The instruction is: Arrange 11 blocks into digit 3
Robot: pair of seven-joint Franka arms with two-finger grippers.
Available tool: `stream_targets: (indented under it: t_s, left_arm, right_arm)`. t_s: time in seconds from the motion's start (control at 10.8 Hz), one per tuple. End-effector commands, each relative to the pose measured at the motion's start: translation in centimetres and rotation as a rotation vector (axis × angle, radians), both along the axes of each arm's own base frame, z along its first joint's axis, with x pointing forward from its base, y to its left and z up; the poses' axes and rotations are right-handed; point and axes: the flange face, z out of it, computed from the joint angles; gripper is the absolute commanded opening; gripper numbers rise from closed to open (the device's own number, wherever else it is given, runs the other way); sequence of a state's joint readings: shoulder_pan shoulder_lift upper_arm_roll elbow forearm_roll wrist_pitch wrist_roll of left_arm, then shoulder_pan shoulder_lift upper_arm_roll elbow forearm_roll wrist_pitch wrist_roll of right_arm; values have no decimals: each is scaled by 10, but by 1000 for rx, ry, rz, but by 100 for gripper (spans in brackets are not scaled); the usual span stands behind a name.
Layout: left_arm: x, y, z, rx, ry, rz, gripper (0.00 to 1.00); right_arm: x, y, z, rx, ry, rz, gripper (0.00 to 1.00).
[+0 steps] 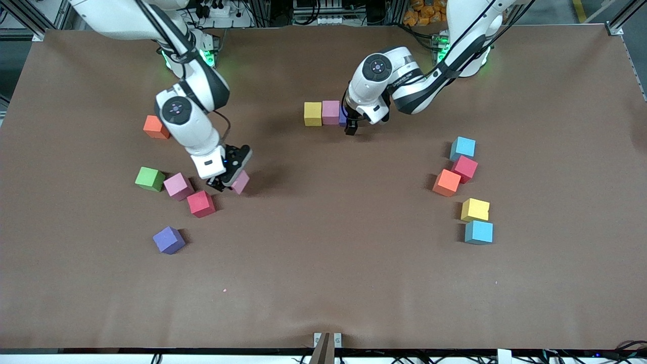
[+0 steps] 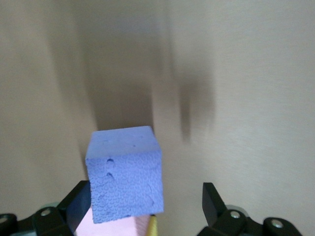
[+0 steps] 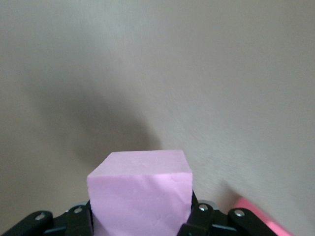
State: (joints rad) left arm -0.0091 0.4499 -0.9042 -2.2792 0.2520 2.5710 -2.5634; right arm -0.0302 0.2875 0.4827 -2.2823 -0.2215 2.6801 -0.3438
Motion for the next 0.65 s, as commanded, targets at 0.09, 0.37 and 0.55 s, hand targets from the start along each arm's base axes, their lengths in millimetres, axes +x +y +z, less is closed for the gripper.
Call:
stream_targets:
  t_s: [0.09,0.37,0.55]
  left_arm:
    - [24,-2,41,24,-95,-30,100]
    - [12,-6,61,51,-141,-136,100]
    - [8,-7,69,69,-158,-186,100]
  right_arm:
    - [-18,38,5,37,48,-345,32]
    - [-21,44,4,42,72,-469,29]
    - [-39,79,-3,63,112,-651,28]
